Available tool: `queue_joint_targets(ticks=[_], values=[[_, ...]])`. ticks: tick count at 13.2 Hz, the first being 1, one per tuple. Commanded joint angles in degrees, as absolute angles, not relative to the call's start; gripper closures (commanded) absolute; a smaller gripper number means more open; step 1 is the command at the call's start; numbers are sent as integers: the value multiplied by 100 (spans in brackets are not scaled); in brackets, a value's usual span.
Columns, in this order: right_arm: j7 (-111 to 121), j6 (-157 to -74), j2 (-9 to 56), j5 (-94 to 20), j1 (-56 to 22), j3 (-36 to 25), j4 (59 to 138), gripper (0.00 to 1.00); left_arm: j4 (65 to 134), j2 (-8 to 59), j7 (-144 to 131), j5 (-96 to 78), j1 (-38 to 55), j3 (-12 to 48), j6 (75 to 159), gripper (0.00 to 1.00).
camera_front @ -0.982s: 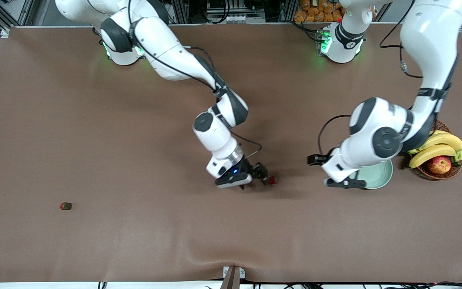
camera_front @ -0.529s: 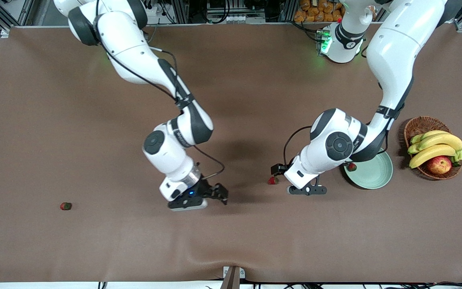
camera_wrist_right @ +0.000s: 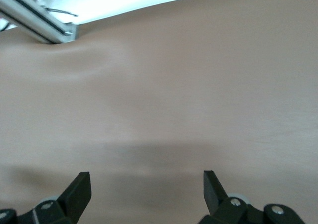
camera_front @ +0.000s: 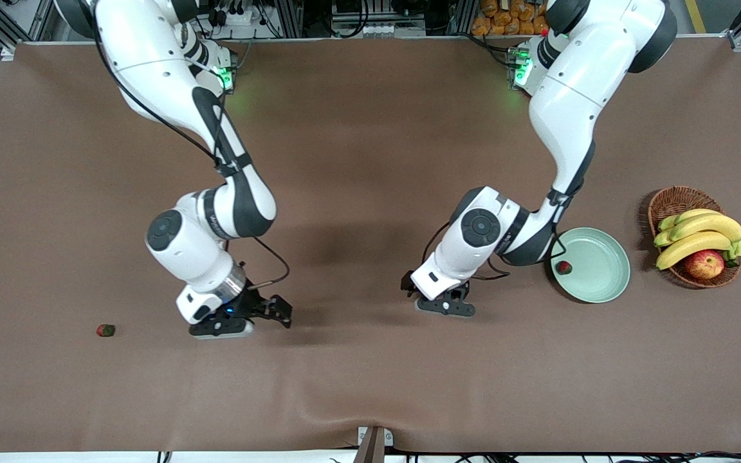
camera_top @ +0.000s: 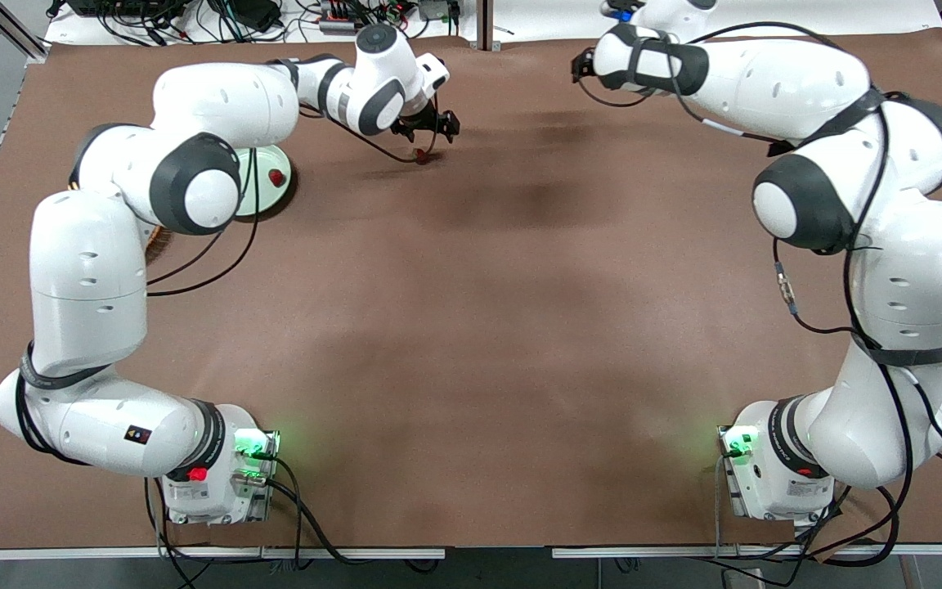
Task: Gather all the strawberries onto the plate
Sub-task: 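Grasp the middle strawberry with the left gripper while the right gripper reaches another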
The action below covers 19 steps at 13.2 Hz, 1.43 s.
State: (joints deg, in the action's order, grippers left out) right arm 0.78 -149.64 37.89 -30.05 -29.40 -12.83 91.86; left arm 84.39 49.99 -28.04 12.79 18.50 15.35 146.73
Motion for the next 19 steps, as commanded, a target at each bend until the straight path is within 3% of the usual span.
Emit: queue_joint_targets(ticks=[1,5,7,12,19], values=[[290,-14880,2990,-2988,-2927,-1624,10255,0,8271,5098,-2506,1616,1785,1485,14757,1],[1078,-13775,2979,-2988,-2927,-2687,10415,0,8323,5036,-2364,1881,1644,1441,14722,2],[1632,-13685,3032,-2988,-2752,-3014,10424,0,8419,5036,-2364,1881,1644,1450,14687,6],[3021,-13755,3750,-2988,-1785,-3006,10031,0,8596,4834,-2417,1820,1644,1512,14003,21],[3595,-14122,4947,-3085,-1285,-2910,8772,0,8561,4808,-2522,1775,1705,1529,13825,25]])
